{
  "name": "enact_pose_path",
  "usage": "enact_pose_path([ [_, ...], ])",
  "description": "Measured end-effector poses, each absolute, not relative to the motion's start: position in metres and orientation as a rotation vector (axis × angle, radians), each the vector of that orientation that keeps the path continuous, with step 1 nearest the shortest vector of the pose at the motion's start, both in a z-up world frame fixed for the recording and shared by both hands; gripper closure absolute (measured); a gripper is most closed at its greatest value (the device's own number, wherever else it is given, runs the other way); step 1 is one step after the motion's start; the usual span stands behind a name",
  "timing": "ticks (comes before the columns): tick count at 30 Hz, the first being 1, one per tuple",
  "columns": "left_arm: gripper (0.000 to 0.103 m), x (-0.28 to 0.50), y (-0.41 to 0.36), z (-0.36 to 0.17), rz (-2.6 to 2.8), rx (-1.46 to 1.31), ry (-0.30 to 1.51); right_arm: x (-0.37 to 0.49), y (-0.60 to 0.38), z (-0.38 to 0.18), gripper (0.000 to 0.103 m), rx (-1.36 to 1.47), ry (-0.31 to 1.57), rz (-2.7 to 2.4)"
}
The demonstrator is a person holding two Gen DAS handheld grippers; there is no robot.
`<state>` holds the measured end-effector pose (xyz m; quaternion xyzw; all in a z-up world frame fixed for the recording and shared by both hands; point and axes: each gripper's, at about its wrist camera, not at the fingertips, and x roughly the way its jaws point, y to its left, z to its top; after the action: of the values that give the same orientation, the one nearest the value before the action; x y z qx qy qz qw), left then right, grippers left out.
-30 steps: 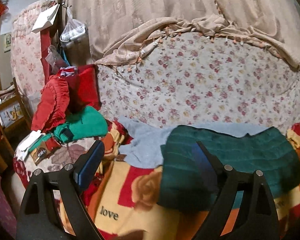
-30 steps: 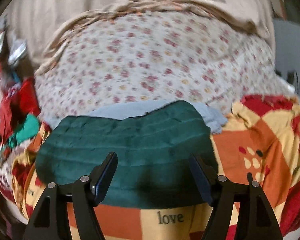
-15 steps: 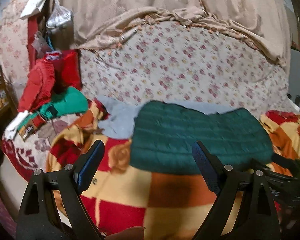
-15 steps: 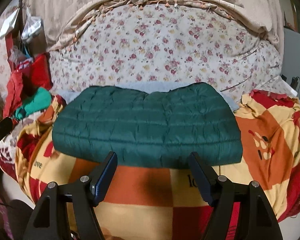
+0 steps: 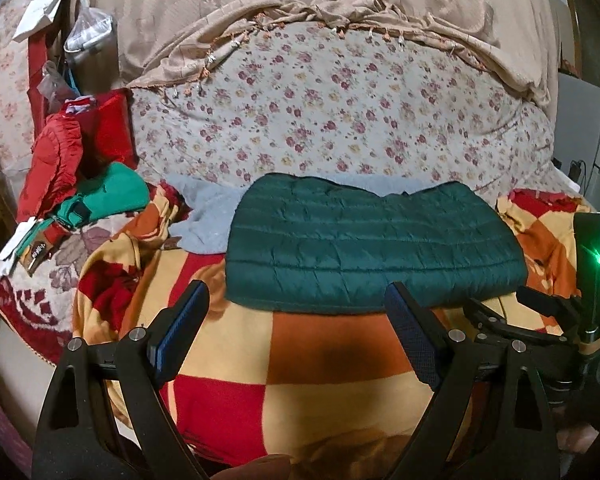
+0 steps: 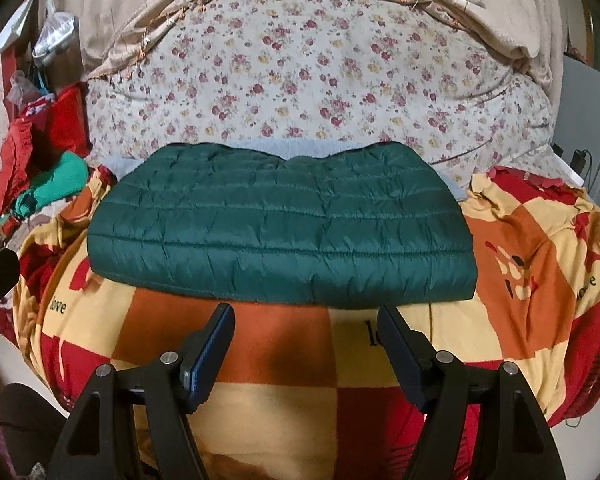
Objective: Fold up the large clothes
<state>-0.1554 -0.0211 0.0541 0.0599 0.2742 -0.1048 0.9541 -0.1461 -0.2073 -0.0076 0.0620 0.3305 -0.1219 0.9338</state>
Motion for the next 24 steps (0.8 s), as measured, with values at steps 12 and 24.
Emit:
enact_pose_path([
  [12, 0.014, -0.148, -0.028, 0.039, -0.245, 0.11, 0.635, -0.144, -0.207, -0.019, 0.032, 0.119, 0.713, -0.265],
  [24, 0.014, -0.144, -0.032, 0.029, -0.274, 0.1, 0.689, -0.143, -0.205, -0.026, 0.032, 0.107, 0.73, -0.279],
])
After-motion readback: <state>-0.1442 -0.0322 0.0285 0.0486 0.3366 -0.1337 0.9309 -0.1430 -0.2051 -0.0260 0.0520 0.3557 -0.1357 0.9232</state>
